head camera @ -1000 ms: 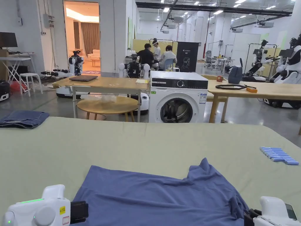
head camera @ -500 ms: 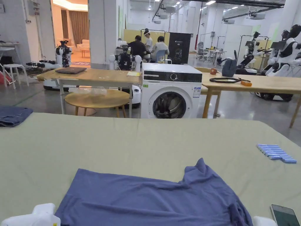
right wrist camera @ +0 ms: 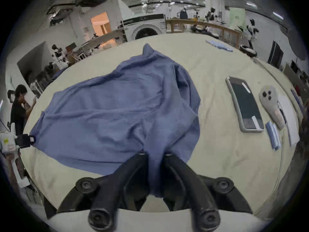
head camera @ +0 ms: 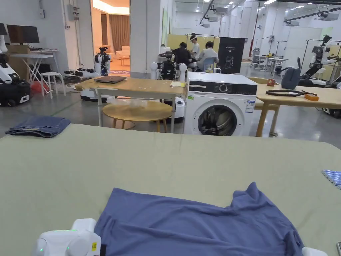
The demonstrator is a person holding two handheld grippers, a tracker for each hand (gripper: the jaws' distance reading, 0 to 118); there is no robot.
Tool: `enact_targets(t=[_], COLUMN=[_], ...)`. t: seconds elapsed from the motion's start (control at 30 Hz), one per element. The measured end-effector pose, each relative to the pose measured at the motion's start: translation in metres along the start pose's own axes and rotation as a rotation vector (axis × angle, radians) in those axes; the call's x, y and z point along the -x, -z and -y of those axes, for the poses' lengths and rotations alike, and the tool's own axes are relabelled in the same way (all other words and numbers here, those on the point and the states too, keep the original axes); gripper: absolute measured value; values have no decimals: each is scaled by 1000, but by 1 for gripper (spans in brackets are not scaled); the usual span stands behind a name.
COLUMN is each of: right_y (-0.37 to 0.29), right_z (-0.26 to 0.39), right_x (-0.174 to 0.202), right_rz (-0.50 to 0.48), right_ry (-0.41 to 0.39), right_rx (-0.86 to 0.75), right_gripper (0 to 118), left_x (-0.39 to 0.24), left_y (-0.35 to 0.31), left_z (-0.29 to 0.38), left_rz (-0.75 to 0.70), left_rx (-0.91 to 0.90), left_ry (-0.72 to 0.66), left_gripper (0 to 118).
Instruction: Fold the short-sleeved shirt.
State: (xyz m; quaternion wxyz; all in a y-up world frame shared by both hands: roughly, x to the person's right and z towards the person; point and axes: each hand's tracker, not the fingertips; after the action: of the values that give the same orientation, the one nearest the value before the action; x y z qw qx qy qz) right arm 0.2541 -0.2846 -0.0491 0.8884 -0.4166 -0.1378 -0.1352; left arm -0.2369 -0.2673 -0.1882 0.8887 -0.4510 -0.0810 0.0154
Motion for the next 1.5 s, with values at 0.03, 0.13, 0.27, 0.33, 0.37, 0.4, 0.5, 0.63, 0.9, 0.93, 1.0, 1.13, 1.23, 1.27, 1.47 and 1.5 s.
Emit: enact_targets(t=[0.03,0.13,0.27,0.33,0.37,0.4,0.5,0.63,0.9,0.93,1.0,1.13,1.23,1.27,1.47,1.5], right_y=[-7,-34,-69,-80,-83,-82,-76,-74,-151,-162,-179,-199,-200,-200,-163,-154], right_z=[0,2,19,33,39,49,71,88,28,14,-7,-35,-55,-60,-68,-66], right_x=[-3,-12,-23,-30,-32,-34,-38,-37,-19,-14,-3,22,37,42,55,55], right_rz=[-8,-42,-19,-30,-30,-22,-6,-6,21,4,-22,-88,-122,-92,-93,-86], right_ry=[3,2,-45,-39,-40,-46,-55,-51,-61,-45,-29,-20,-43,-65,-97,-102], right_rx=[-4,-22,-35,-23,-12,-4,48,55,-428,-504,-639,-833,-819,-815,-754,-741], right_gripper=[8,8,8,8,8,8,8,14,115,115,115,113,100,73,0,0], left_x=[0,1,4,6,6,7,11,21,14,6,-9,-43,-57,-60,-49,-42], left_y=[-8,-34,-65,-77,-80,-81,-78,-81,-149,-155,-166,-179,-180,-178,-121,-104], left_z=[3,15,46,70,80,91,119,135,54,39,14,-19,-35,-40,-78,-84], left_rz=[8,28,47,51,51,51,55,93,90,110,126,122,158,165,192,176], left_rx=[-5,-16,-12,-2,6,24,72,19,-354,-391,-460,-605,-664,-685,-433,-373], left_ry=[3,11,25,32,33,36,36,-3,-23,-12,23,106,118,120,93,75], left_gripper=[5,5,5,5,5,5,5,8,89,89,89,84,37,2,0,0])
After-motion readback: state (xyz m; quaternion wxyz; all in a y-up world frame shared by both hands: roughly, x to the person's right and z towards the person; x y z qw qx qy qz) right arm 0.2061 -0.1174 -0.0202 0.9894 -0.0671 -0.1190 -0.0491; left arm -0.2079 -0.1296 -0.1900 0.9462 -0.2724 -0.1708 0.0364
